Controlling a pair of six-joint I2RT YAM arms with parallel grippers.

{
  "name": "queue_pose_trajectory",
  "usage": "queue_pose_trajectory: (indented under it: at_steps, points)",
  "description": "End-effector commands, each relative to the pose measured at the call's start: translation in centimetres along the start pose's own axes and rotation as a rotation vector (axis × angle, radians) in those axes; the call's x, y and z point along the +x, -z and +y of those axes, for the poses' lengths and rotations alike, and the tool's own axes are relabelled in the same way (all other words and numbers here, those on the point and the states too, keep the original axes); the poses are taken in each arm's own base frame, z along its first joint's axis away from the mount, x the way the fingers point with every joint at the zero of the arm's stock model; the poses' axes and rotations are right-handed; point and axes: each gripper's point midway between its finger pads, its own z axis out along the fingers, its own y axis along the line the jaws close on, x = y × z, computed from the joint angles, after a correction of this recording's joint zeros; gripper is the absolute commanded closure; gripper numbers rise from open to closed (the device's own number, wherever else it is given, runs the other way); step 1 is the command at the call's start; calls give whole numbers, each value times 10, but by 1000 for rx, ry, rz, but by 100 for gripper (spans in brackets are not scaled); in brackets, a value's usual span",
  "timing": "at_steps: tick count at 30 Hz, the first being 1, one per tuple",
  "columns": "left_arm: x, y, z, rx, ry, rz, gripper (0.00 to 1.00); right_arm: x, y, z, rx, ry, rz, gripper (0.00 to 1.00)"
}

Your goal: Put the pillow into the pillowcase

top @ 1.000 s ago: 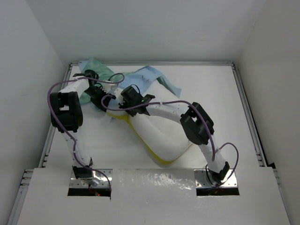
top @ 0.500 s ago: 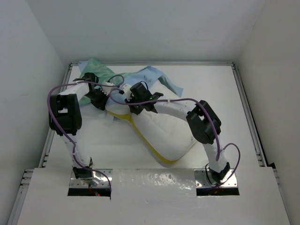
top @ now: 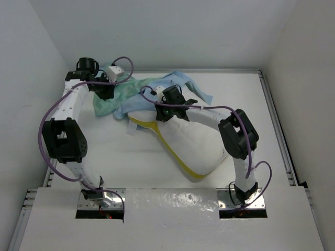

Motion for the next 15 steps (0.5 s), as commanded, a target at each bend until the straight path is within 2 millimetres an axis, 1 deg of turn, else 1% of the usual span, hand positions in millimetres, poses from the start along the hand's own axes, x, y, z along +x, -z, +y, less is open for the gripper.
queue_pose_trajectory:
  at_steps: [1, 2, 3, 4, 5, 6, 7, 8, 9, 11, 12, 13, 14, 15]
  points:
    - [-23, 31, -17, 50, -22, -65, 100, -42, 18, 4, -26, 36, -112, 100]
    - [-14, 23, -17, 49, -29, -34, 90, -46, 19, 7, -44, 42, -117, 100]
    - [-6, 11, -22, 58, -52, 1, 57, -47, 18, 10, -60, 41, -118, 100]
    - [13, -6, -22, 47, -64, 62, 51, -50, 18, 15, -86, 37, -126, 100]
    - [24, -21, -27, 66, -68, 101, 45, -51, 20, 16, -95, 38, -134, 100]
    - [36, -34, -22, 41, -73, 129, 43, -49, 21, 18, -104, 38, -135, 100]
    - [42, -44, -18, 26, -60, 141, 39, -50, 21, 20, -113, 46, -143, 100]
    - [45, -49, -13, 4, -63, 143, 37, -49, 22, 24, -132, 52, -142, 100]
    - [45, -56, -2, -46, -76, 133, 36, -48, 22, 24, -137, 54, -142, 100]
    - [41, -64, 4, -55, -91, 108, 35, -48, 23, 28, -155, 55, -143, 100]
    - [34, -68, 3, -34, -119, 73, 35, -49, 22, 28, -159, 54, -145, 100]
    - [35, -75, 1, -7, -132, 65, 35, -49, 21, 29, -164, 49, -144, 100]
    - [30, -80, -2, 12, -147, 40, 35, -51, 21, 29, -164, 47, -148, 100]
    - [34, -87, -3, 26, -144, 49, 35, -51, 20, 29, -165, 36, -148, 100]
